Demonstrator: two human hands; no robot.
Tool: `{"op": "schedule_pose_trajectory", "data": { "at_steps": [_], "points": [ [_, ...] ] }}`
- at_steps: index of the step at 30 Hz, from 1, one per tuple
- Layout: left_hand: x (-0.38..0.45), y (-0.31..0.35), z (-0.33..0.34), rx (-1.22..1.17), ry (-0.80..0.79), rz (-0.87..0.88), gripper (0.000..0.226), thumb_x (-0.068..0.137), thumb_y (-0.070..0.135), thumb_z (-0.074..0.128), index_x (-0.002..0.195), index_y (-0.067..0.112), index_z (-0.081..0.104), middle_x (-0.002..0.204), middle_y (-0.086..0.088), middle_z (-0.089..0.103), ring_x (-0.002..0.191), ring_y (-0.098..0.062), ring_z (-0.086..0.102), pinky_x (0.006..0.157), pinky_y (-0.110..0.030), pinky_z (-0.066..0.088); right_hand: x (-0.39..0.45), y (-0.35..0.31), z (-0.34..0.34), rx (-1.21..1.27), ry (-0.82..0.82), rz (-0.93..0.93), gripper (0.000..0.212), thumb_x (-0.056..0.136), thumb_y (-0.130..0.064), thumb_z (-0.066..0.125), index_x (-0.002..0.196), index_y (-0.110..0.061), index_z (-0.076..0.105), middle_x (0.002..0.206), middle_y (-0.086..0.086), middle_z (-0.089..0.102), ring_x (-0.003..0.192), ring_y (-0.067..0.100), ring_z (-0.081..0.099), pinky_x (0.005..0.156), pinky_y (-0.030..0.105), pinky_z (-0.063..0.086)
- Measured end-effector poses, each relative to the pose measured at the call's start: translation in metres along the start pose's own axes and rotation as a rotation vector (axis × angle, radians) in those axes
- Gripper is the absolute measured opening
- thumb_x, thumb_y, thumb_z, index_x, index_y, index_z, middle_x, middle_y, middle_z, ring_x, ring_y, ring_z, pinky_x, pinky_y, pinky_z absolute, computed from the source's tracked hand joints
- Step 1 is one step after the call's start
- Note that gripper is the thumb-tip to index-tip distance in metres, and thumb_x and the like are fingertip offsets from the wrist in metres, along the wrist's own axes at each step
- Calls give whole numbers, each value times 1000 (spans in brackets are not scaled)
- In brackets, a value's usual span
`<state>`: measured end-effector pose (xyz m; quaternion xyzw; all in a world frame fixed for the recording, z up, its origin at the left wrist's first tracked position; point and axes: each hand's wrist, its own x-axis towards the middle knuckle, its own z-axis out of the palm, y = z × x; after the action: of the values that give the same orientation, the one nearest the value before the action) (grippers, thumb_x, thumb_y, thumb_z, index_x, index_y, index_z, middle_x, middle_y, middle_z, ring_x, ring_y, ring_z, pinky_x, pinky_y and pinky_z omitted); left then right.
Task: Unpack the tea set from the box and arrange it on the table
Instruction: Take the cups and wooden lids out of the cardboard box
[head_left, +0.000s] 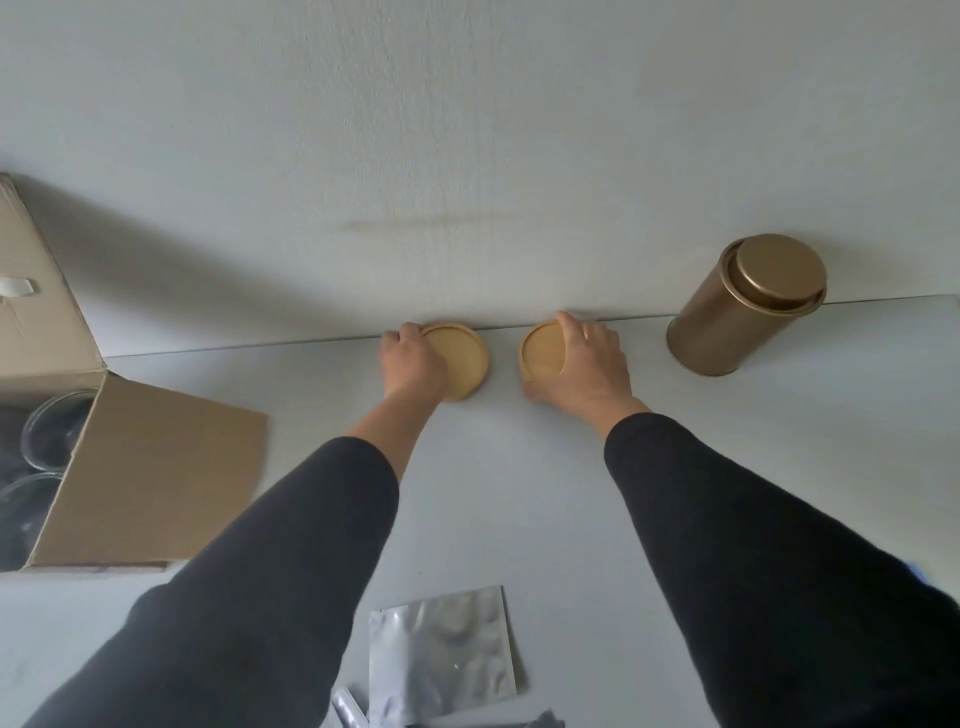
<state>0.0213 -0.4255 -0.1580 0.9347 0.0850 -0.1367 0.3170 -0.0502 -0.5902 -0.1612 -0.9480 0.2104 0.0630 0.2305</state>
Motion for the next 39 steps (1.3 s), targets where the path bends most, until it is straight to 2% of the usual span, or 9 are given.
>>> {"op": "schedule_pose_trajectory", "data": {
  "at_steps": [3, 6, 9, 12, 18, 21, 25, 31, 39],
  "points": [
    [-5, -1, 5, 87, 71, 15, 45, 97, 37, 37, 134, 12, 40, 138, -10, 40, 129, -26, 33, 104, -38, 29, -1, -2, 2, 2, -1, -2, 102, 64, -45, 77, 146, -24, 19, 140, 12, 30, 129, 31, 27, 106, 38, 31],
    [-15, -2, 11, 173, 48, 92, 82, 76, 63, 58, 138, 15, 32, 137, -7, 38, 130, -26, 31, 104, -39, 30, -2, -5, 3, -7, -3, -17, 102, 64, -45, 76, 146, -26, 19, 139, 12, 30, 129, 31, 26, 105, 38, 31],
    [-18, -3, 14, 240, 16, 127, 102, 67, 59, 70, 143, 14, 20, 140, -8, 33, 133, -26, 27, 106, -39, 29, -1, -6, 3, 15, -7, -12, 101, 65, -43, 76, 146, -25, 19, 138, 13, 30, 128, 31, 27, 105, 37, 31],
    [-18, -4, 14, 253, 27, 126, 102, 66, 51, 73, 143, 11, 21, 138, -9, 34, 132, -27, 28, 106, -37, 31, 0, -5, 5, 9, 6, -11, 99, 65, -44, 76, 145, -23, 21, 137, 13, 32, 127, 31, 28, 105, 37, 31],
    [-22, -11, 15, 254, 40, 149, 98, 64, 51, 75, 138, 7, 27, 134, -10, 36, 129, -27, 30, 106, -33, 31, -1, -8, 8, 1, 10, 2, 101, 63, -45, 76, 145, -23, 21, 136, 12, 32, 126, 31, 28, 104, 37, 32],
    [-22, -11, 13, 248, 26, 163, 103, 65, 52, 75, 141, 8, 22, 138, -11, 33, 131, -27, 27, 108, -34, 29, -1, -7, 8, -3, 7, 5, 104, 63, -46, 76, 146, -25, 18, 139, 12, 31, 128, 30, 27, 105, 37, 31],
    [-26, -16, 2, 174, -13, 160, 113, 68, 60, 70, 149, 10, 8, 148, -10, 24, 139, -26, 17, 113, -34, 22, -7, -10, 6, -24, -14, 3, 111, 63, -57, 75, 147, -30, 9, 149, 8, 17, 138, 28, 15, 110, 43, 23],
    [-25, -29, -48, 165, 114, 201, 90, 83, 60, 52, 146, 5, 19, 145, -11, 30, 137, -28, 22, 110, -36, 26, -27, -43, -8, 5, 199, -62, 81, 81, -49, 60, 146, -19, 23, 148, 10, 24, 139, 28, 17, 109, 42, 24],
    [-36, -67, -154, 152, 207, 314, 76, 91, 54, 44, 144, 3, 24, 142, -13, 34, 133, -29, 26, 109, -35, 25, -81, -148, -18, 8, 324, -149, 70, 84, -43, 58, 143, -17, 32, 143, 9, 33, 135, 27, 24, 107, 40, 29]
  ]
}}
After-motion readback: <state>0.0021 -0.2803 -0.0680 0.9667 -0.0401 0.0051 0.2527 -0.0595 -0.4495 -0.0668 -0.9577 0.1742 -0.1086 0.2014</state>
